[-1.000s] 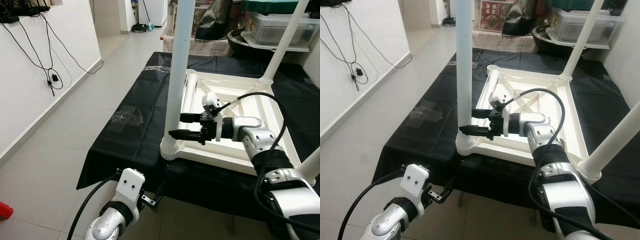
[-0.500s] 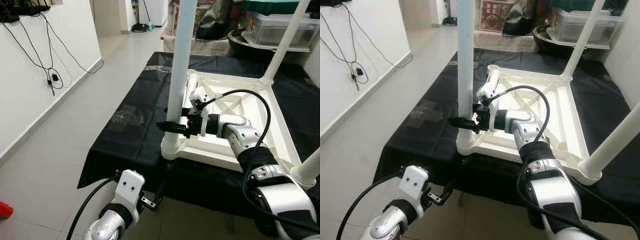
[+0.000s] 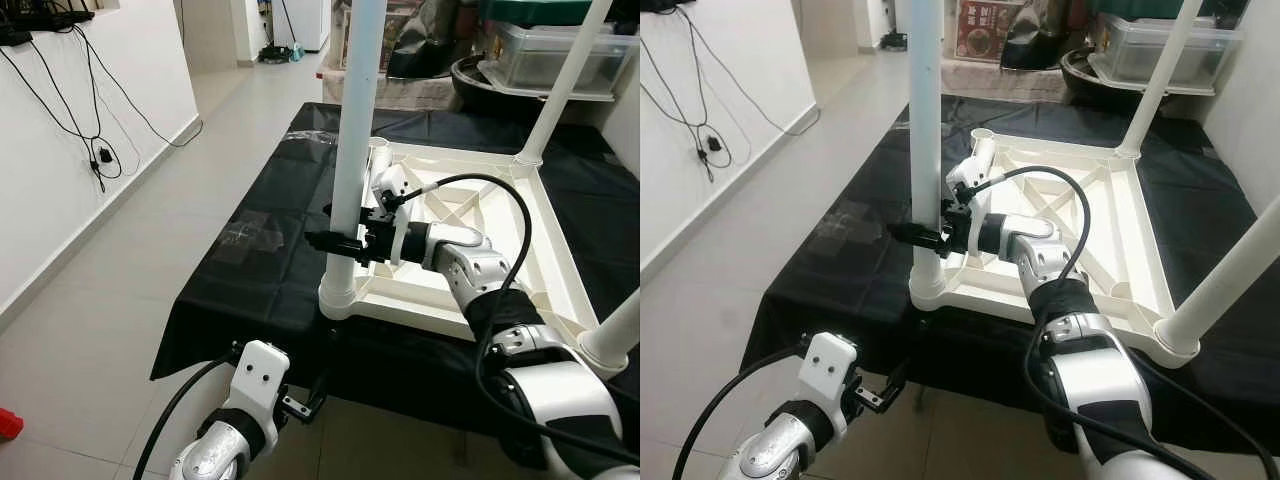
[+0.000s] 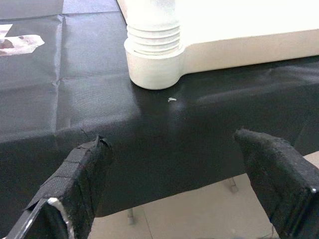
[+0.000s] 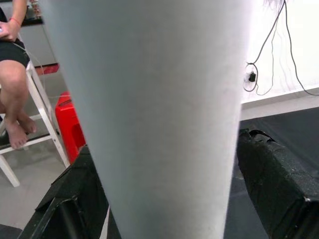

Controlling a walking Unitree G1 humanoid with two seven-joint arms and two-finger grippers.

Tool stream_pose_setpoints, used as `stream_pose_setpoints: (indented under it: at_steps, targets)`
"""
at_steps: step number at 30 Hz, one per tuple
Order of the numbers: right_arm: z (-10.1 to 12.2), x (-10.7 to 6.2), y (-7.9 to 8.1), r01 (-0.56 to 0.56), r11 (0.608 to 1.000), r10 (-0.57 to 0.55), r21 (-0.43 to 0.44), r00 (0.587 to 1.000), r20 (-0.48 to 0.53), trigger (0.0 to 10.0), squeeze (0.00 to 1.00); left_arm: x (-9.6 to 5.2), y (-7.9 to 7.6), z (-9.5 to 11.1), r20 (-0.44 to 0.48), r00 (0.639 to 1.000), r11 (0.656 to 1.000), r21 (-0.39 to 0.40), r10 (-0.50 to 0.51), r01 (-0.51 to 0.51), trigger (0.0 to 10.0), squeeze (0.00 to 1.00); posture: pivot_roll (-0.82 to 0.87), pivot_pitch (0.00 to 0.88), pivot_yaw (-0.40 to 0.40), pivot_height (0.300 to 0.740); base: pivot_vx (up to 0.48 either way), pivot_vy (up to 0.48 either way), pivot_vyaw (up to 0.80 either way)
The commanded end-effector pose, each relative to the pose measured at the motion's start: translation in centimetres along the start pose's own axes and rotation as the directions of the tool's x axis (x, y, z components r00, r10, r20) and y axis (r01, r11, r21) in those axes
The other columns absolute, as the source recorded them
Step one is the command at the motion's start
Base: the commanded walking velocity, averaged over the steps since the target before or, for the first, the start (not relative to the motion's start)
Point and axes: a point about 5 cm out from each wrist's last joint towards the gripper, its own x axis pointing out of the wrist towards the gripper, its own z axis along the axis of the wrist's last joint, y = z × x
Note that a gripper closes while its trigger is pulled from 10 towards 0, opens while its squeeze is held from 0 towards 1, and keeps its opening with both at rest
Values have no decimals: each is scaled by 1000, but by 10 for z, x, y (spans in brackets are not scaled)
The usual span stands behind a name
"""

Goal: Building children table

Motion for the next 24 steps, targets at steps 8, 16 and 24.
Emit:
stream_pose_setpoints:
  at_steps: [8,16,24]
  targets:
    - [-5,4,9,-56,998,56,7,998,36,0,0,-2,-1,-1,-16,1000,1000,8,-4,4,10000,0,125,133,-55,740,0,0,0]
    - [-12,7,15,-65,998,64,15,997,45,0,0,-3,0,-2,-20,1000,1000,10,-8,9,10000,0,127,130,-48,740,0,0,0]
    - [-24,6,12,188,982,-189,18,981,34,0,0,-2,1,-2,-22,1000,1000,12,-11,11,10000,0,121,124,-43,740,0,0,0]
